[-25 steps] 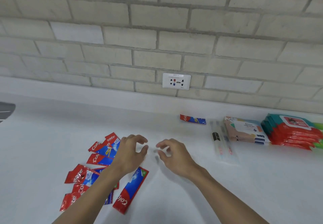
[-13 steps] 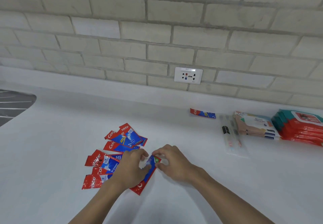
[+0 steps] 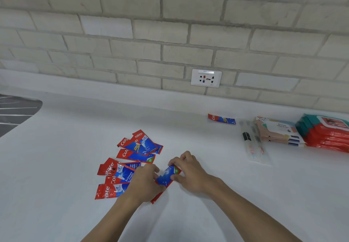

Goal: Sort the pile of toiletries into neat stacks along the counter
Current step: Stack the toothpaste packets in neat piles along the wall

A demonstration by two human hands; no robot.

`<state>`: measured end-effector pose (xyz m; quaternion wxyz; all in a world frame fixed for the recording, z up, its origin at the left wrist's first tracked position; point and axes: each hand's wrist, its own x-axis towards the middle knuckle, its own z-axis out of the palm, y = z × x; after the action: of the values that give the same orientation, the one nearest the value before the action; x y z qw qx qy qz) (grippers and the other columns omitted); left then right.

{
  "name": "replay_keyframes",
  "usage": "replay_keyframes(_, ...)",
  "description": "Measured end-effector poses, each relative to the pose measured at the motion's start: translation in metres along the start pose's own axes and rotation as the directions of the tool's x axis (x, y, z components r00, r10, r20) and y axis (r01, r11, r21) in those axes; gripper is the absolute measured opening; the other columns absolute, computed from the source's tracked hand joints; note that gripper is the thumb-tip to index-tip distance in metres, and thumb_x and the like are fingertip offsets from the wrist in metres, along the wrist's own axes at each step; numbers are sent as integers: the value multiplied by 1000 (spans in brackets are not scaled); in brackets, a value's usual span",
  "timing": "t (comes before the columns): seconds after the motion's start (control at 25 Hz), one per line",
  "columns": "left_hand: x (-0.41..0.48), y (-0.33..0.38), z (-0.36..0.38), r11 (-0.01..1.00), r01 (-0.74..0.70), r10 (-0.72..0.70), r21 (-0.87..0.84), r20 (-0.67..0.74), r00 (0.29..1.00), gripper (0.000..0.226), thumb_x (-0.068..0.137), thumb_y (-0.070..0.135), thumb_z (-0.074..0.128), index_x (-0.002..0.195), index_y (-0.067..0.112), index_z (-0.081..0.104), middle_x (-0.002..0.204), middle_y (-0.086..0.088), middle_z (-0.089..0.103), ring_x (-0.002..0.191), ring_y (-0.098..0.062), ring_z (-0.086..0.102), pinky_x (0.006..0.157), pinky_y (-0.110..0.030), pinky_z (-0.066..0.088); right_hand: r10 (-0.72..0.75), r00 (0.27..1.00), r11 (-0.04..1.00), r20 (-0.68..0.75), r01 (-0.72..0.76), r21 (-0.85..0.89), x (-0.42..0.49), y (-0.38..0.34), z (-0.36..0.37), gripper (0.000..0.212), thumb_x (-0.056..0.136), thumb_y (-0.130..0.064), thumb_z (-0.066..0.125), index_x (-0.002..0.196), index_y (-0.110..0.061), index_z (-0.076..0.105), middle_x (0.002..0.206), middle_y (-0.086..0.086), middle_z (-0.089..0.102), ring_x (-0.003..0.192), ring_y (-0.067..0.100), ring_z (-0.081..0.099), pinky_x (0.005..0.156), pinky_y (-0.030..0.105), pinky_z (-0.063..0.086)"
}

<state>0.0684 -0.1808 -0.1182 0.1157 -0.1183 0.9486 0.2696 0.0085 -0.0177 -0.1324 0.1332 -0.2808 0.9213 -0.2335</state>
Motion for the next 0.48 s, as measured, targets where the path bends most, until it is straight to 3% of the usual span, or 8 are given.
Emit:
replay_keyframes(0.28,1,1,5,999,-48,48,5,-5,999,36,84,28,70,118,20,62,106,5,63,92,-11,57,83,-17,50,73,997,988,-20,-70,138,-4,0,-3,35,85,-23,70,113,-29,48,115,-4,42,112,12,42,91,21,45)
replay_keyframes(0.48,1,2,8,995,-92,90,-28,-53,995,28,89,31,63,114,21,64,99,7,60,92,-11,56,82,-19,48,83,996,957,-25,-73,282,-8,10,-4,26,83,-21,70,93,-31,49,95,-4,58,75,6,47,63,17,39)
